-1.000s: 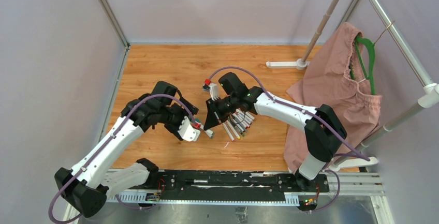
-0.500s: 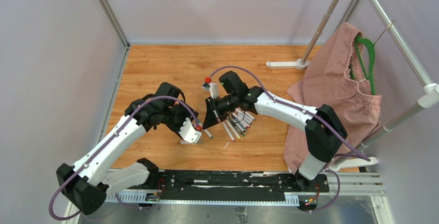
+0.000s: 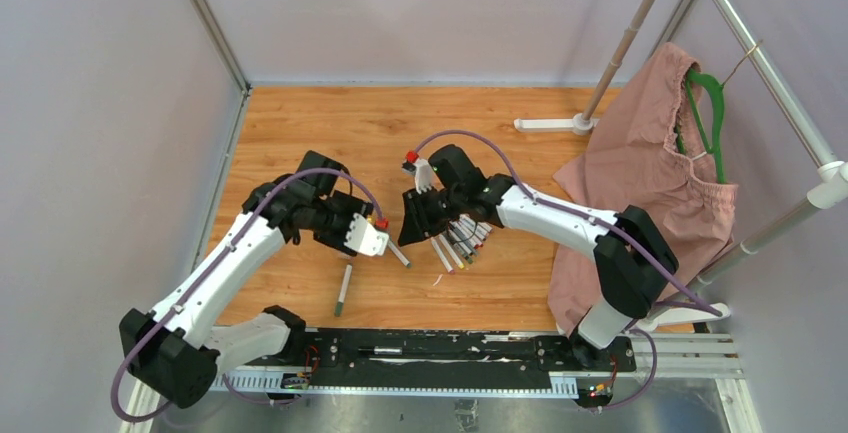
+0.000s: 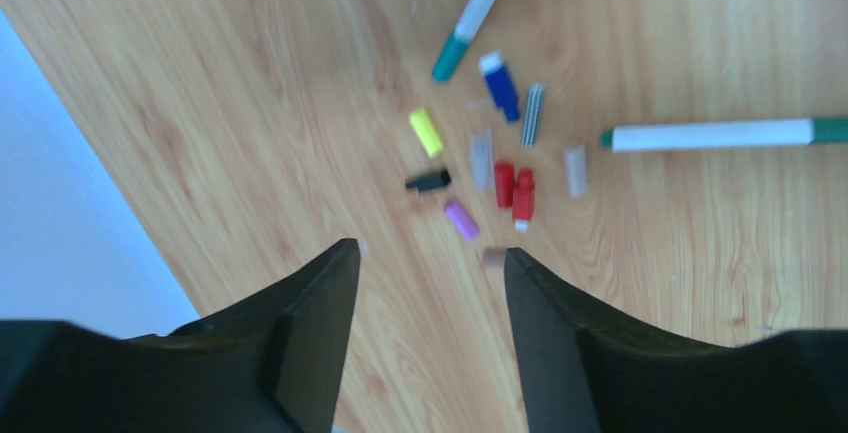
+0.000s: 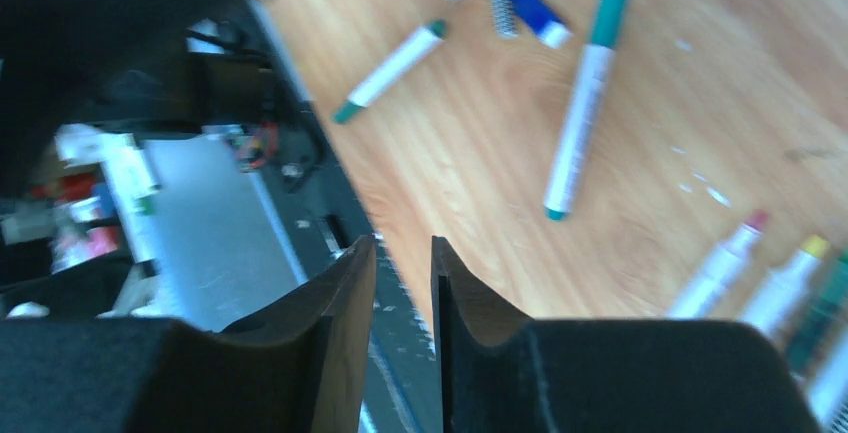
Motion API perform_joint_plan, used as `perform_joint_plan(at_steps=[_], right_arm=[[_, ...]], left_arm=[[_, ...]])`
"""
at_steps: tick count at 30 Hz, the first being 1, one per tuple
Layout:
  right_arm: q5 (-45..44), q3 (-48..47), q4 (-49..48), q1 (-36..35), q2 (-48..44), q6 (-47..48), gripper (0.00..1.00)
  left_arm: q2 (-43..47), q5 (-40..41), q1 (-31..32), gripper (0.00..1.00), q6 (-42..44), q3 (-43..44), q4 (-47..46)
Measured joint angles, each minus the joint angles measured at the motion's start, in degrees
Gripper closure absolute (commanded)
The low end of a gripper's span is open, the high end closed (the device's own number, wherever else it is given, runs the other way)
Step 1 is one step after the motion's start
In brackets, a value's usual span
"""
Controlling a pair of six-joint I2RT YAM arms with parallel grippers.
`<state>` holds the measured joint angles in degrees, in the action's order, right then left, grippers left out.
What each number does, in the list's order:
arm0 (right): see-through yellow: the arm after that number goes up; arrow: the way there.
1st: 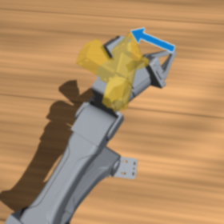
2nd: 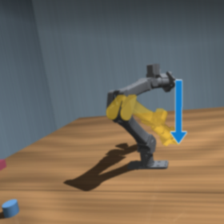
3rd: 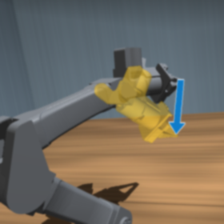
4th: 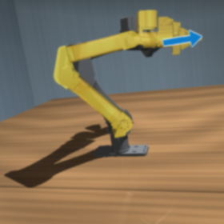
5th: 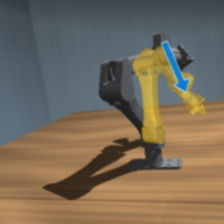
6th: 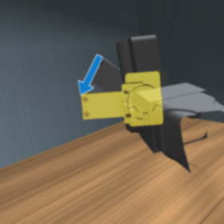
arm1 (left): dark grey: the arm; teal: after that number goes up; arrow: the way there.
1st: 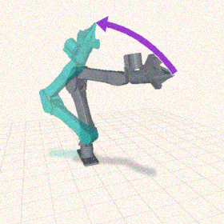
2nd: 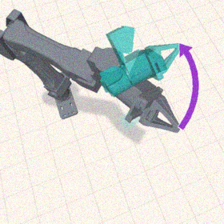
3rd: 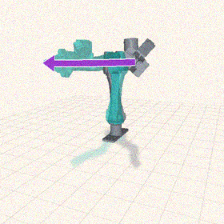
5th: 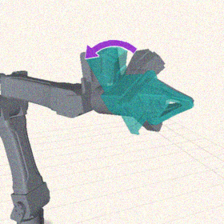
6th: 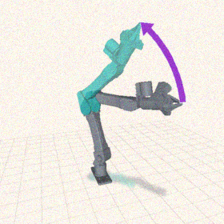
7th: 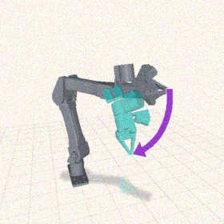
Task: Open the pen caps
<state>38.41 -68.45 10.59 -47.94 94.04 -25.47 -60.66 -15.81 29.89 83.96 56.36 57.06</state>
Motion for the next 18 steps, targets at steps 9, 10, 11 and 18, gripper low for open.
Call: perform_joint_plan(at_steps=[9, 10, 11, 18], right_arm=[[-18.5, 4.5, 2.0, -5.8, -1.2, 3.8, 0.56], [-20.7, 4.5, 1.8, -7.3, -1.0, 3.8, 0.54], [-22.3, 4.2, 1.6, -9.0, -0.5, 4.1, 0.53], [-29.3, -3.0, 1.4, -18.4, 8.0, 9.4, 0.45]], left_arm=[[-0.3, -0.4, -10.8, 0.33, 1.5, -5.8, 1.7], [0.1, -1.3, -11.7, 0.33, 1.5, -6.5, 2.8], [0.0, -2.4, -13.4, 0.33, 1.2, -6.4, 3.7], [-10.2, -9.6, -34.1, 0.3, -6.2, 4.1, 3.5]])
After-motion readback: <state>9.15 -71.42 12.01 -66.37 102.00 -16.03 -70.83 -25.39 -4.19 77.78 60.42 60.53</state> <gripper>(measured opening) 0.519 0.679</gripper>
